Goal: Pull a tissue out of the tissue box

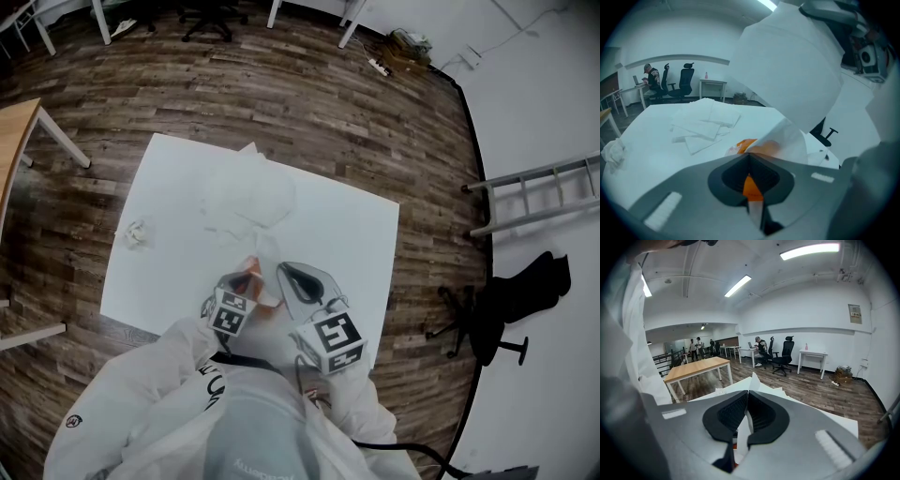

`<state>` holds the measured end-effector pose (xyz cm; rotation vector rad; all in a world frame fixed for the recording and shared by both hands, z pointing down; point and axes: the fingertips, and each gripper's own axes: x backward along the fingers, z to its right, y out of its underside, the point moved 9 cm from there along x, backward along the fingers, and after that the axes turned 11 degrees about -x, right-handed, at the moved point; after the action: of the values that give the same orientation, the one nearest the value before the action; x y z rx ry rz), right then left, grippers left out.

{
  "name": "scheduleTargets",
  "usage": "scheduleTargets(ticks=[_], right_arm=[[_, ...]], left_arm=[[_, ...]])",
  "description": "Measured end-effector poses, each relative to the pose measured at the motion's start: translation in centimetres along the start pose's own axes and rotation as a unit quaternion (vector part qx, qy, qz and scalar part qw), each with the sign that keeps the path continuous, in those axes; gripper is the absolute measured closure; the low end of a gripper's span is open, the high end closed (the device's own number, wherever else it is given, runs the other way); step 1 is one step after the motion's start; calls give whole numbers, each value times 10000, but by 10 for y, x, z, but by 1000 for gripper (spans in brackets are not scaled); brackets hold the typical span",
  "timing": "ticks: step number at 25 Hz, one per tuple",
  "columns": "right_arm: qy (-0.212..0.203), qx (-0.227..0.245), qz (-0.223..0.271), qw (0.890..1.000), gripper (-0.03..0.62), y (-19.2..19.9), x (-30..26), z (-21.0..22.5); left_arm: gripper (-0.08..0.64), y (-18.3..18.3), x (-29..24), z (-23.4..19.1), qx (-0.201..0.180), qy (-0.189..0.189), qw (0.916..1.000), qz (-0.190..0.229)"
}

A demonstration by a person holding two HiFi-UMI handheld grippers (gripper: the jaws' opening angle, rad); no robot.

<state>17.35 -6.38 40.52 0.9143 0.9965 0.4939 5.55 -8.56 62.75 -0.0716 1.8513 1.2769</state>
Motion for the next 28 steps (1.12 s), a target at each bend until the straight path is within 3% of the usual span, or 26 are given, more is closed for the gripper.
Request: scheduleTargets(ticks=[12,28], right_arm=[[-40,-21,234,9997,586,1,7,1],[43,-199,636,9978,586,8,25,7]], left_arm=[[560,-20,19,0,-143,-111,9992,345],[560,-46,59,-10,-624,-617,9934,741]])
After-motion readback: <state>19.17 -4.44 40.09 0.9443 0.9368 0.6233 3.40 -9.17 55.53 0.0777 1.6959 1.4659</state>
